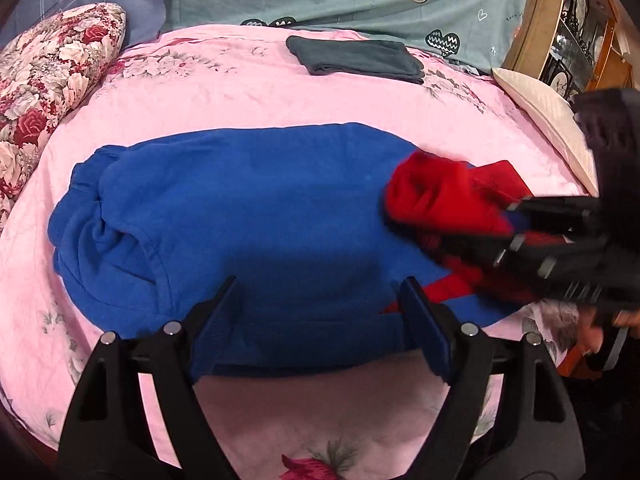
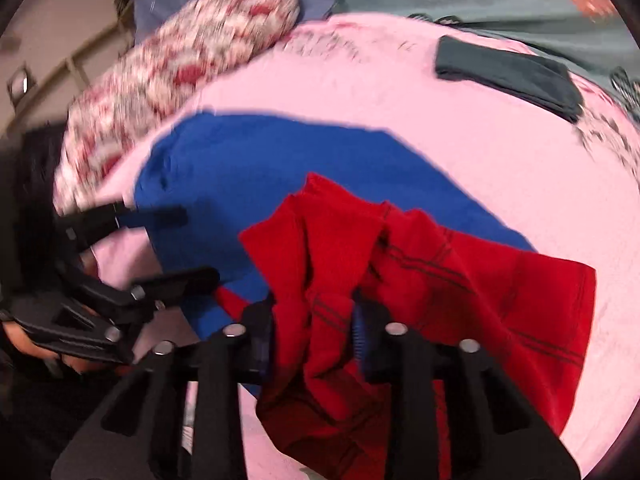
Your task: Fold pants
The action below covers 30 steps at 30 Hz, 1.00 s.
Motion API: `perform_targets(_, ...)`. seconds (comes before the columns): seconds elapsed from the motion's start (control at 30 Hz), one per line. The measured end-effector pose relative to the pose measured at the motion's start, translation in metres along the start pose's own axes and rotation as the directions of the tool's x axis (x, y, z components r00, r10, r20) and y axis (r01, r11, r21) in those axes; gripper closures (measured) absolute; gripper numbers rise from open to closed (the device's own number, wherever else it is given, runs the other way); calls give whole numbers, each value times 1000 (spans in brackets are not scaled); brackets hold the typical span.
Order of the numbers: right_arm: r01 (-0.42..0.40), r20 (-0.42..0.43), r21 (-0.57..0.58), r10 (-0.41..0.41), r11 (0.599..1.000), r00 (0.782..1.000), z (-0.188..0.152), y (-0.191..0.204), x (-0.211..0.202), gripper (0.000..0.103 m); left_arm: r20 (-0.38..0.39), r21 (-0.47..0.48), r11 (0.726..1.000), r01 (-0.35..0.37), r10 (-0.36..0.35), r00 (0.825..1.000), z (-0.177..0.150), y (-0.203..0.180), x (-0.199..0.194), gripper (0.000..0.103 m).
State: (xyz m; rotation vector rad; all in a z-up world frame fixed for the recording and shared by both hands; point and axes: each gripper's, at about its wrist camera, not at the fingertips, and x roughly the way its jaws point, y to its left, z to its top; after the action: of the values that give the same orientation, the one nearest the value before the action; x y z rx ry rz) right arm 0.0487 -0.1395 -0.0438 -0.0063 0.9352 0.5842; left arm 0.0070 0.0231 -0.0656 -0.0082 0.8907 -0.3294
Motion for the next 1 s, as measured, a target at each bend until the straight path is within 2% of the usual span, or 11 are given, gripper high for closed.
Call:
perform_targets(0.1,40,174,61,-50,997,983,0,-20,-53,77,17,-4,1000,-5,5,1000,2,3,-3,20)
perform_targets(0.17,105,280,61,-118,993,953,9,-20,-86,77,35,-18,1000,-17,17,999,4,9,-6,20)
perform_targets(0.23,154,311,20,-153,988,938,17,-9,-92,76,49,-41,999,-30,32,998,6,16,-9,20)
perform_targets(0.33,76,181,-34,-69,997,981,21,9,-42,57,59,-73,996,-50,54,997,7,26,-12,20)
perform_targets(0.37,10,82,-52,-6,999,997,17,15,-12,52,61,-80,995,-57,62,996,6,29,-15,20)
perform_targets(0.43,-57,-60,-38,55,998,997,5,18,24,49,68,-87,994,-70,76,995,4,35,-21,19)
perform_targets(0.57,-189,46,-1,189,982,981,-4,2,-25,48,87,-92,993,-72,80,993,6,41,-32,19)
perform_targets(0.63,-201,127,12,198,980,972,-7,-9,-60,48,113,-72,997,-42,50,992,15,34,-37,19)
perform_targets(0.73,-33,189,73,19,997,982,-15,-35,-102,48,147,0,1000,21,-21,989,31,5,-39,18)
perform_targets(0.87,192,137,135,-210,972,968,-34,-62,-102,48,166,95,991,97,-112,980,49,-47,-26,16)
perform_targets(1.0,255,-52,87,-251,963,966,-55,-66,-53,47,-11,132,991,-23,24,1000,50,-63,44,16)
